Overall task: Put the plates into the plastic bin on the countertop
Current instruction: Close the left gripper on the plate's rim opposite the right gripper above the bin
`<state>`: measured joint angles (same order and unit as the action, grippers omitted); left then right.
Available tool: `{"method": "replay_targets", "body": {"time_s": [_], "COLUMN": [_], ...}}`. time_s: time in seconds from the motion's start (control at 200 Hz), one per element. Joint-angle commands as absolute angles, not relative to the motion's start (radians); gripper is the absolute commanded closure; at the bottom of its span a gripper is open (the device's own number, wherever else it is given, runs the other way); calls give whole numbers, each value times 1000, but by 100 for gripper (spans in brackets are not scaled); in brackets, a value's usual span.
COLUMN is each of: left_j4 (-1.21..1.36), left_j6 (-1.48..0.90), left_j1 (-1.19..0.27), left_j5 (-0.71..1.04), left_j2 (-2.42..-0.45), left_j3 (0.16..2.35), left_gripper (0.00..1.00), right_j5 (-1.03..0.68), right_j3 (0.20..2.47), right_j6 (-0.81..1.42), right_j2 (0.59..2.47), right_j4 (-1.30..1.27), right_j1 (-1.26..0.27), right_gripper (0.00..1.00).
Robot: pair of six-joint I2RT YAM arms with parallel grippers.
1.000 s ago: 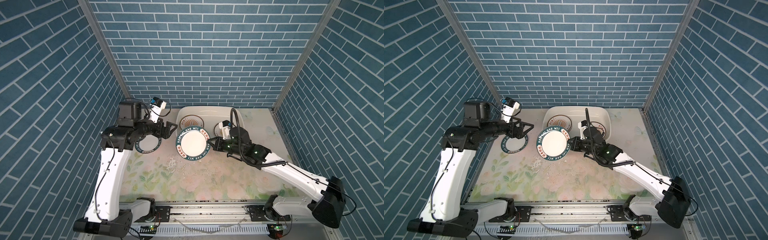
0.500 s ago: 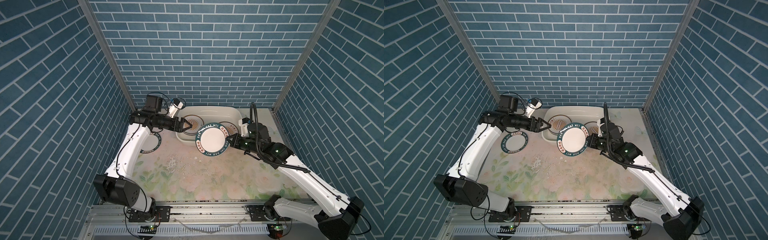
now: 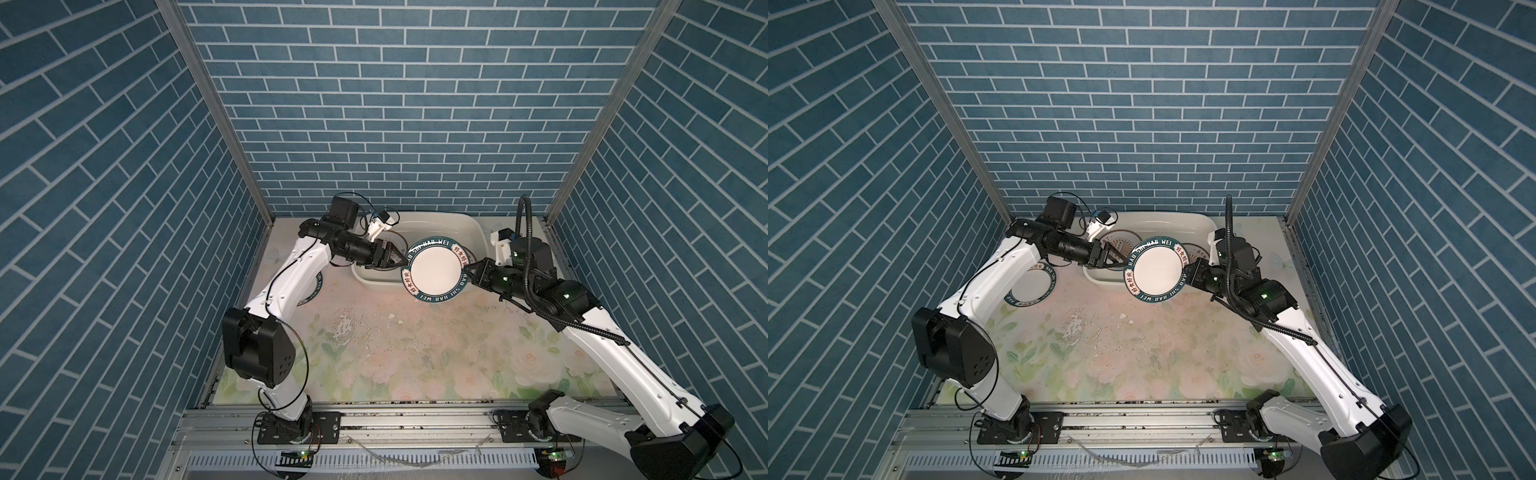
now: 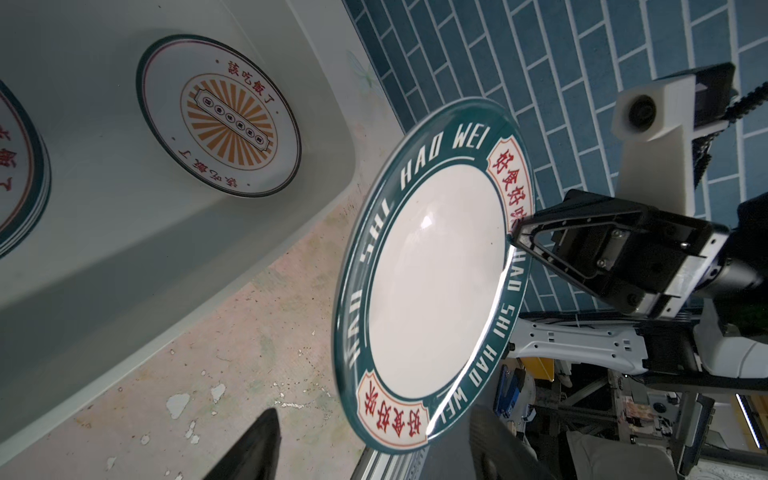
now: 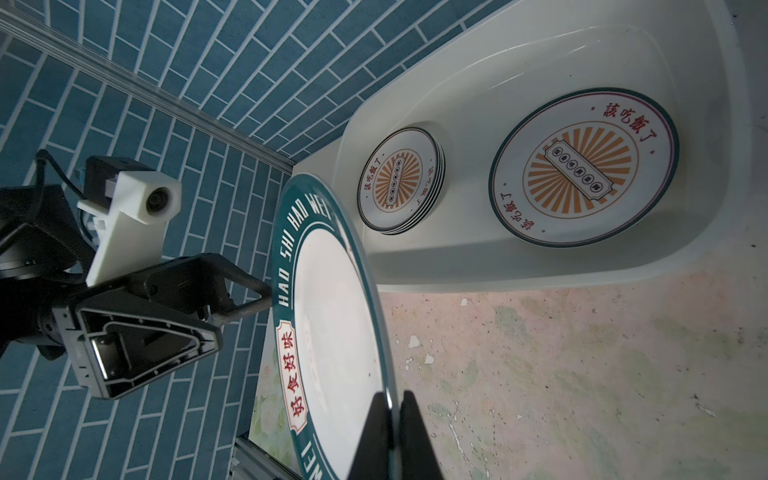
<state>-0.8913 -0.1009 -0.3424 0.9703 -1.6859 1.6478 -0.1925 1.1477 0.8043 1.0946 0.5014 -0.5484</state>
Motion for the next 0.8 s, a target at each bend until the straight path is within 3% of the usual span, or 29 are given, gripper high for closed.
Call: {"method": "replay_targets", "body": {"time_s": [0.0, 0.37, 0.525, 0.795], "left_j4": [-885, -860, -874, -855], "left_j6": [-97, -116, -100, -128], "left_j1": [-358, -411, -435, -442], "left_j5": [982, 1072, 1075, 1104], "left_j2": [-1698, -1733, -1756, -1756], "left_j3": [1658, 1637, 1662, 1662], "left_gripper": [30, 42, 66, 77], "right_j5": [-230, -287, -301, -320], "right_j3": [1132, 1081, 1078, 1042], "right_j6": [809, 813, 813, 812], "right_j2": [1045, 1011, 1001, 974], "right_j4": [436, 400, 400, 392], "right_j1": [-533, -487, -471, -440], "right_gripper": [100, 100, 100, 100]}}
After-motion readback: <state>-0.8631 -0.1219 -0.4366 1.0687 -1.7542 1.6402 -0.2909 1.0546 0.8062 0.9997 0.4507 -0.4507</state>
